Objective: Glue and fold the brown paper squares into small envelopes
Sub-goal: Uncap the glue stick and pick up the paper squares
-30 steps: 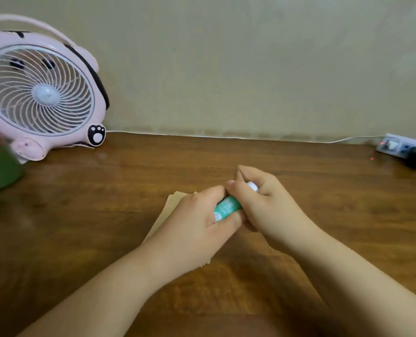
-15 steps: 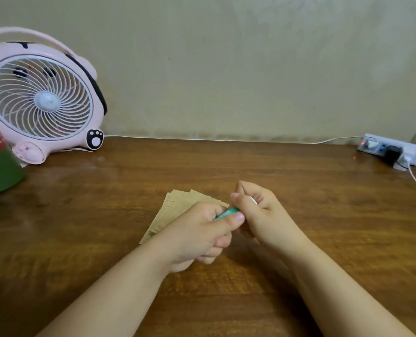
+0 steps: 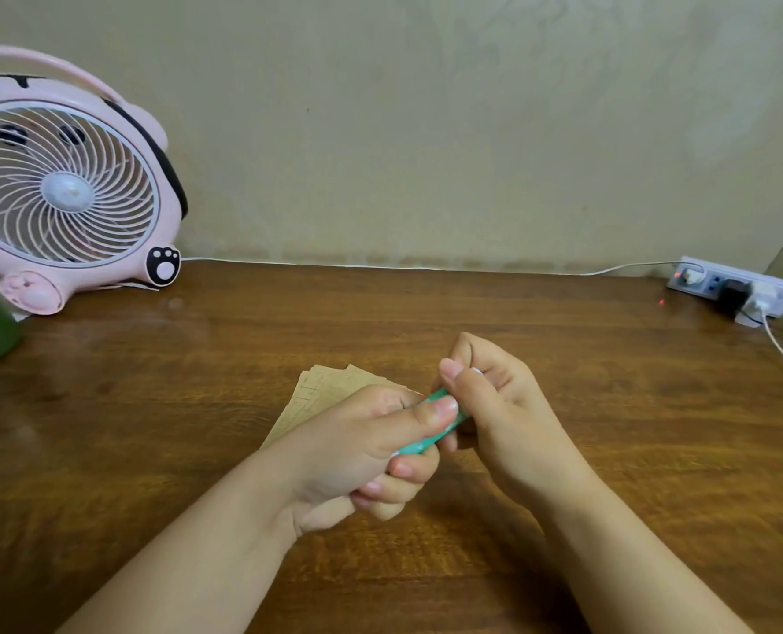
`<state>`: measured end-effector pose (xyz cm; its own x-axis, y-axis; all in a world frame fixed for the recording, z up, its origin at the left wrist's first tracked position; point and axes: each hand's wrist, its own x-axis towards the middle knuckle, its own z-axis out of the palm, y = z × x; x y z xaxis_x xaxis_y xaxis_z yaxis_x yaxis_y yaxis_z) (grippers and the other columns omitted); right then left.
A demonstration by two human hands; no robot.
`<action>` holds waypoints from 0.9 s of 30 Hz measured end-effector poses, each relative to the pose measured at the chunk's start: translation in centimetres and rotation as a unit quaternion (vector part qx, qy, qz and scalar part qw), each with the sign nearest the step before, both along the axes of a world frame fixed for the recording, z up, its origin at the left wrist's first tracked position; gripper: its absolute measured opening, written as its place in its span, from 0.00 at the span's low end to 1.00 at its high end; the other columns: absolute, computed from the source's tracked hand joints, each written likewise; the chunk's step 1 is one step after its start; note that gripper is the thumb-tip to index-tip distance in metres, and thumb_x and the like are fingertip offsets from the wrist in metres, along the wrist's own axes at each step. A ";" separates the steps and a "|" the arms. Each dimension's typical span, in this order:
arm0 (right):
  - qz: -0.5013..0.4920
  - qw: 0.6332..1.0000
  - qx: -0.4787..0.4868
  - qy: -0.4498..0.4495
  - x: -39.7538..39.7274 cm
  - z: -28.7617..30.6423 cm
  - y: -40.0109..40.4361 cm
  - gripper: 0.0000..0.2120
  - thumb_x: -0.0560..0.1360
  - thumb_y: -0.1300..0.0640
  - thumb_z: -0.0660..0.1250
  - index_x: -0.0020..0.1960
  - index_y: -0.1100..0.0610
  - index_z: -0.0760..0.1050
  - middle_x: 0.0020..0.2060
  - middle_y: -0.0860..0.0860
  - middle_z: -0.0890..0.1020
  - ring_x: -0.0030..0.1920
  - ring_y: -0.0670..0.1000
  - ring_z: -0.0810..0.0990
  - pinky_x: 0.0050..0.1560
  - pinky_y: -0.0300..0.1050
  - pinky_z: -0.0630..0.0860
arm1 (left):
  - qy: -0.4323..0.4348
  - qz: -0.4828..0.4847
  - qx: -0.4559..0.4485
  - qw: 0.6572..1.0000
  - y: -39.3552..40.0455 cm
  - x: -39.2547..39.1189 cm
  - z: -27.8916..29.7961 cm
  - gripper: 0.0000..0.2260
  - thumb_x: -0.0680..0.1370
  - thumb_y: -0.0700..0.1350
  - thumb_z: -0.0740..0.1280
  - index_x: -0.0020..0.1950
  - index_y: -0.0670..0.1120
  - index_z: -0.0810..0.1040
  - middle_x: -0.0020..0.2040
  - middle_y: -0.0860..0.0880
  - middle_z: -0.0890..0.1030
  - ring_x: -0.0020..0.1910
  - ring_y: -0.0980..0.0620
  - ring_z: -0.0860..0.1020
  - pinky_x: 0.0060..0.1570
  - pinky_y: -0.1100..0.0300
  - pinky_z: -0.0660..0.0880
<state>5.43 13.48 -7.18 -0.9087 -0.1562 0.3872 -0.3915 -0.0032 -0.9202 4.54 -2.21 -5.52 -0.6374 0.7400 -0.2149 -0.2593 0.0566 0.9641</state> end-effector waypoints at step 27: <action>-0.212 0.945 0.226 -0.102 -1.0 -0.5 -2.4 0.16 0.74 0.51 0.63 0.31 0.56 0.65 0.25 0.47 0.71 0.27 0.43 0.68 0.30 0.39 0.66 | 0.392 0.171 -0.439 0.791 2.3 -0.4 -1.4 0.03 0.74 0.46 0.64 0.43 0.49 0.71 0.36 0.52 0.74 0.35 0.53 0.74 0.30 0.60 0.69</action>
<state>4.40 11.07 -7.70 -0.9752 0.1308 0.1783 -0.0842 0.5260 -0.8463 4.12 0.12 -6.94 -0.9595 0.2816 0.0095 0.2536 0.8482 0.4650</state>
